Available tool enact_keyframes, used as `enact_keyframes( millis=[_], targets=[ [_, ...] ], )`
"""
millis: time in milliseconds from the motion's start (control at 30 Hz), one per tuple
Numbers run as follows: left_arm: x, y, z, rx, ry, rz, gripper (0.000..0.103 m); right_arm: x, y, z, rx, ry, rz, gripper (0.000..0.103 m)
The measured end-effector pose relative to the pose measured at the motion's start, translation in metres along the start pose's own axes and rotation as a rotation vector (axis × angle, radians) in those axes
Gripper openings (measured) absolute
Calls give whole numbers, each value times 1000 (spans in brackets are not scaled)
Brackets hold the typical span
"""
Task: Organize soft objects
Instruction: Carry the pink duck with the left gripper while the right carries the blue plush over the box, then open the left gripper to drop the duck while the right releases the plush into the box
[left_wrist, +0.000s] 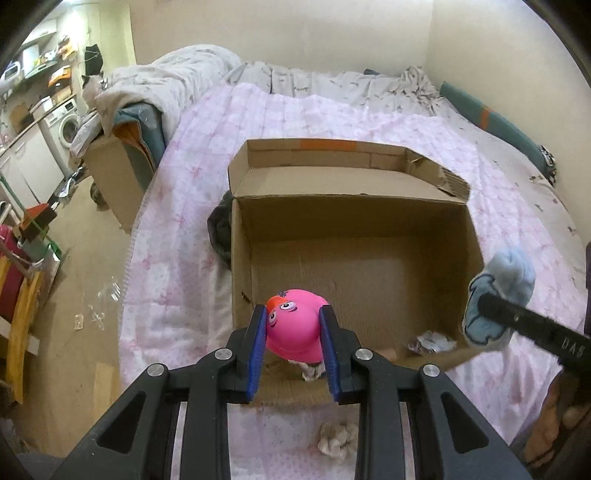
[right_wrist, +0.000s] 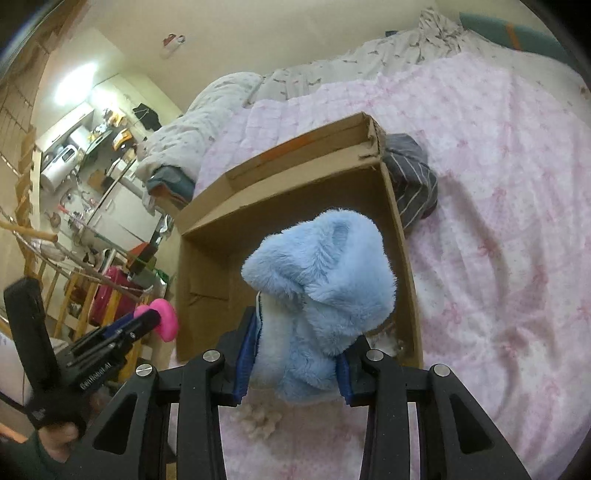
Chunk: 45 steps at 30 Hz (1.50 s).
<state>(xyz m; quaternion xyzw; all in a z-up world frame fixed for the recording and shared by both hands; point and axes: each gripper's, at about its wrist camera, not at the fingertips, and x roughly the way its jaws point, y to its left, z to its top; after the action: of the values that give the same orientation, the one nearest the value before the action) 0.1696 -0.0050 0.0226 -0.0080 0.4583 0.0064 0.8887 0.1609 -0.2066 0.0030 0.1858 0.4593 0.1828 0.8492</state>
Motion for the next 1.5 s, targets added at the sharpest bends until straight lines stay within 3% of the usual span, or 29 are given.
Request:
enact_keyframes(
  millis=[300,567,1367,1433,1500],
  targets=[
    [41,-6,0,-17,42,24,25,35,1,0,-41,27,-32,40],
    [59,-16,-1,26,60,55,25,67,0,-11,-98,146,-147,40],
    [68,-17,-8,47,104,72,26,69,1,-16,-86,169,-166,47],
    [64,-19,-8,55,93,73,30,69,0,-17,-81,169,-163,47],
    [60,-20,-8,64,77,81,50,69,-1,-17,-80,171,-163,47]
  ],
)
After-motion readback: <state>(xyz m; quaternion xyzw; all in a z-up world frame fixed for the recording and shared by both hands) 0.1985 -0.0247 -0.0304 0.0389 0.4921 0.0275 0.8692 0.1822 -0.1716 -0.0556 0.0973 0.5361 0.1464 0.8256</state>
